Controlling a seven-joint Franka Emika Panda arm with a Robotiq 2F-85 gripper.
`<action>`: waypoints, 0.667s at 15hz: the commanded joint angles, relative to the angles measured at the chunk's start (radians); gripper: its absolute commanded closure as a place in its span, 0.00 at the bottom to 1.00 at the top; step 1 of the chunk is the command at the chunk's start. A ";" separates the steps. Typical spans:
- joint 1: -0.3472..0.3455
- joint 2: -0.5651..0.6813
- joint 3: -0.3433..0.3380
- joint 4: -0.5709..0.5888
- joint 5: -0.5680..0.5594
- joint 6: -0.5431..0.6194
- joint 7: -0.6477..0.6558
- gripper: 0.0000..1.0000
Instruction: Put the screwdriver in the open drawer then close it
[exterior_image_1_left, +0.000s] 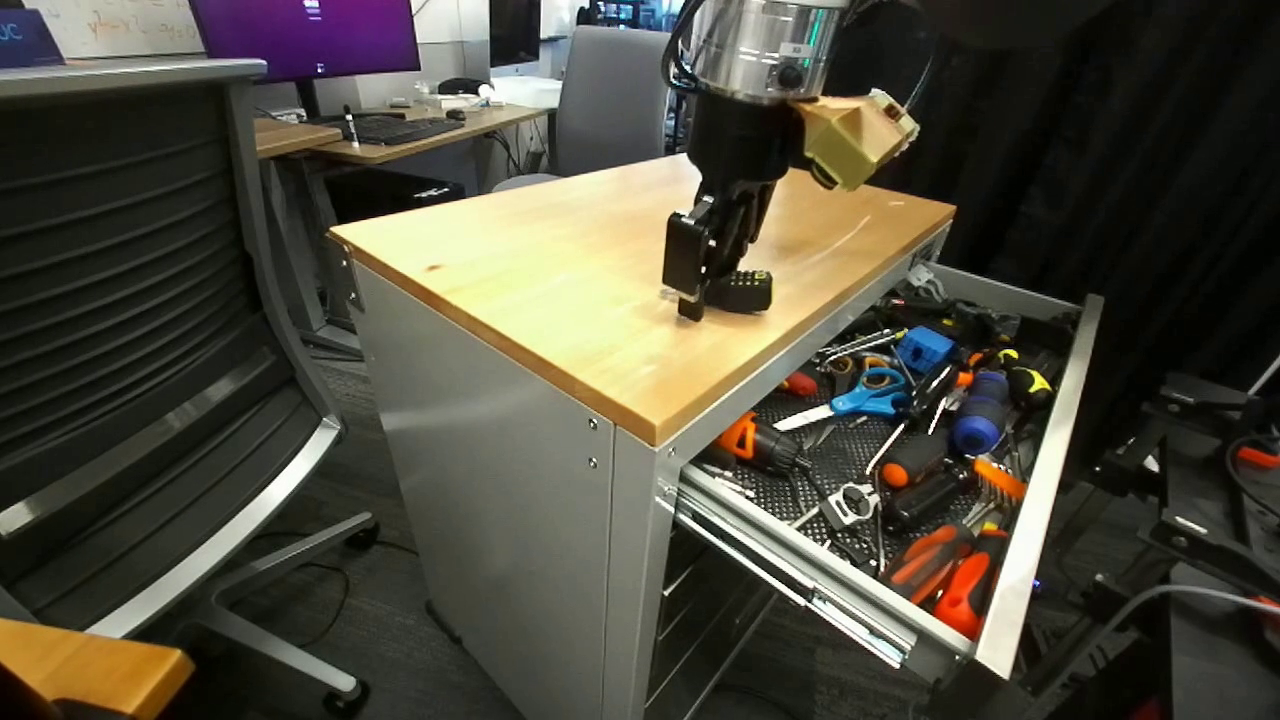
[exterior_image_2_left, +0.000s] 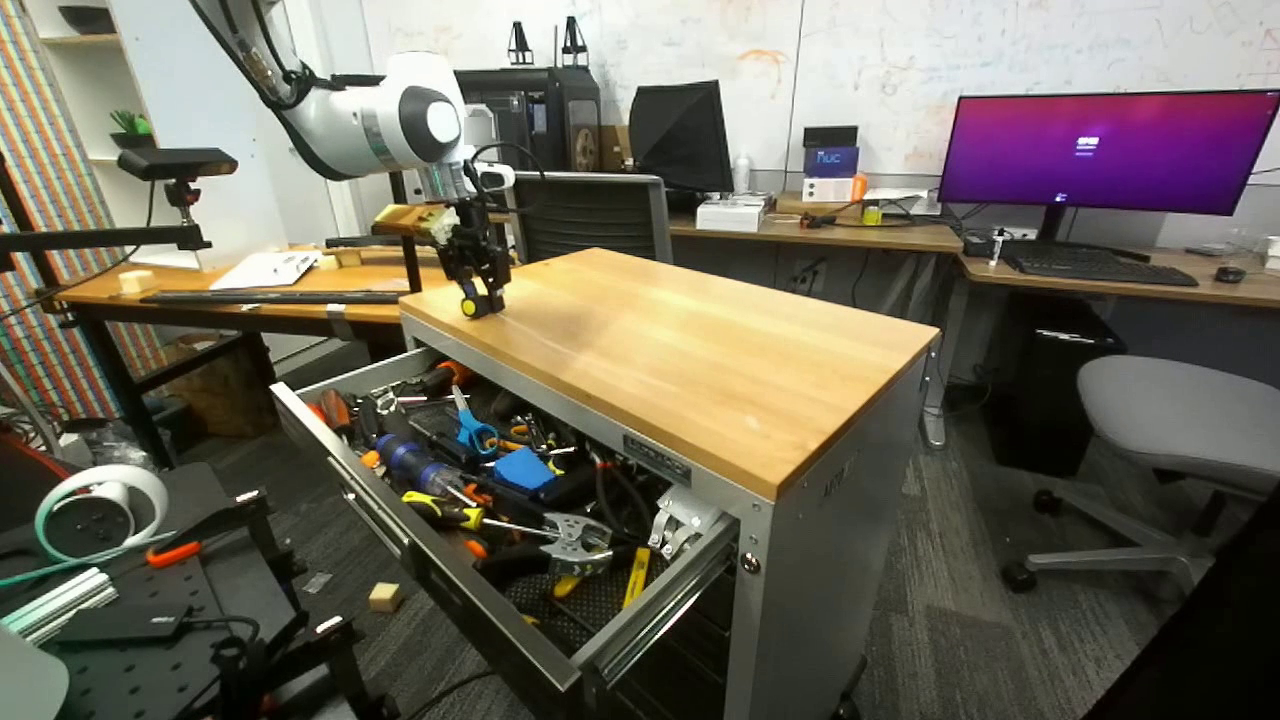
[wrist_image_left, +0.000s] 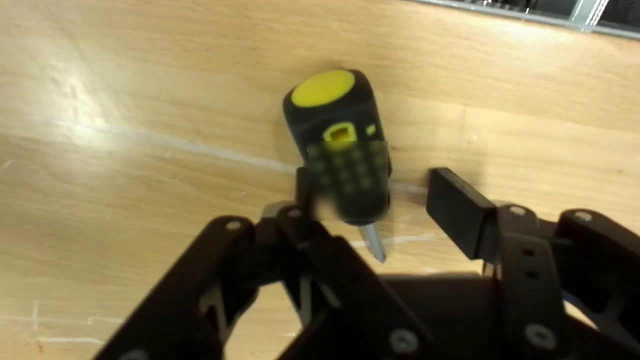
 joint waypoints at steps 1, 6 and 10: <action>0.048 0.000 -0.055 0.017 -0.029 -0.028 0.072 0.73; 0.023 -0.082 -0.044 -0.107 0.049 -0.033 0.098 0.92; 0.013 -0.180 -0.021 -0.264 0.120 -0.027 0.108 0.92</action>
